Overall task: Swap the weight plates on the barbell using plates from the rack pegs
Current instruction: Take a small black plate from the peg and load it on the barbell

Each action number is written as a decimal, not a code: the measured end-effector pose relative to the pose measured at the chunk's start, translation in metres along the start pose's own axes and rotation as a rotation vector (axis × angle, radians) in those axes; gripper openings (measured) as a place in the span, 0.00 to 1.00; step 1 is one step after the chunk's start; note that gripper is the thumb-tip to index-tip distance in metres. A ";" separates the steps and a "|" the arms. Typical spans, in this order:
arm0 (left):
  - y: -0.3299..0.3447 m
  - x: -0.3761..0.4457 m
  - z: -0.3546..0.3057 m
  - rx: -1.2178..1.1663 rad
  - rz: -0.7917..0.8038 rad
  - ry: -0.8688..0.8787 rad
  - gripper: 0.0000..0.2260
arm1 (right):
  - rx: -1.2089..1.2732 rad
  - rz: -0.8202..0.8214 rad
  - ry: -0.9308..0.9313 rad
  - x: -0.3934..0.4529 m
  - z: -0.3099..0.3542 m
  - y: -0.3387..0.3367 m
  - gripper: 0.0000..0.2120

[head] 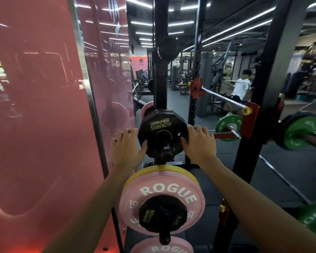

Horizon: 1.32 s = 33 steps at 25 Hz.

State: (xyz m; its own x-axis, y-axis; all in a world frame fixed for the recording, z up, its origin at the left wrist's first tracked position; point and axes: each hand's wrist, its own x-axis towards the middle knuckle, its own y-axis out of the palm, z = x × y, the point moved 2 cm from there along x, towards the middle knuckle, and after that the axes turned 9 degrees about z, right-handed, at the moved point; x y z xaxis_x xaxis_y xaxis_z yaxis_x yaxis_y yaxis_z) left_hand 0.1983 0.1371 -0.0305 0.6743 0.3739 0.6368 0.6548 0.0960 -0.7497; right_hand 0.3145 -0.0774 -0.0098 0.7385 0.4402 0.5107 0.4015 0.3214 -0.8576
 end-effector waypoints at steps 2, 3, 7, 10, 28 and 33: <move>0.010 0.006 0.004 -0.011 0.009 0.014 0.22 | -0.018 0.006 0.010 0.008 0.002 0.003 0.24; 0.014 0.010 0.006 -0.017 0.016 0.017 0.22 | -0.034 0.016 0.015 0.014 0.003 0.004 0.25; 0.023 0.028 0.008 -0.041 0.044 0.022 0.22 | -0.072 0.031 0.024 0.031 0.002 0.009 0.25; 0.026 0.037 0.005 -0.027 0.046 0.039 0.21 | -0.085 0.035 0.020 0.038 0.001 0.013 0.24; -0.003 -0.008 0.000 -0.114 0.050 -0.010 0.17 | -0.057 -0.087 0.037 -0.011 0.015 -0.017 0.12; -0.031 -0.046 -0.003 -0.112 -0.035 0.001 0.16 | -0.007 -0.162 -0.011 -0.057 0.012 -0.044 0.11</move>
State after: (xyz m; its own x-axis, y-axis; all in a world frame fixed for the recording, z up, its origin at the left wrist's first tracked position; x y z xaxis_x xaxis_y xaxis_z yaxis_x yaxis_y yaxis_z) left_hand 0.1476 0.1143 -0.0364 0.6506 0.3710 0.6626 0.7122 0.0049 -0.7020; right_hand 0.2478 -0.1067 -0.0002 0.6577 0.3924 0.6430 0.5189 0.3828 -0.7644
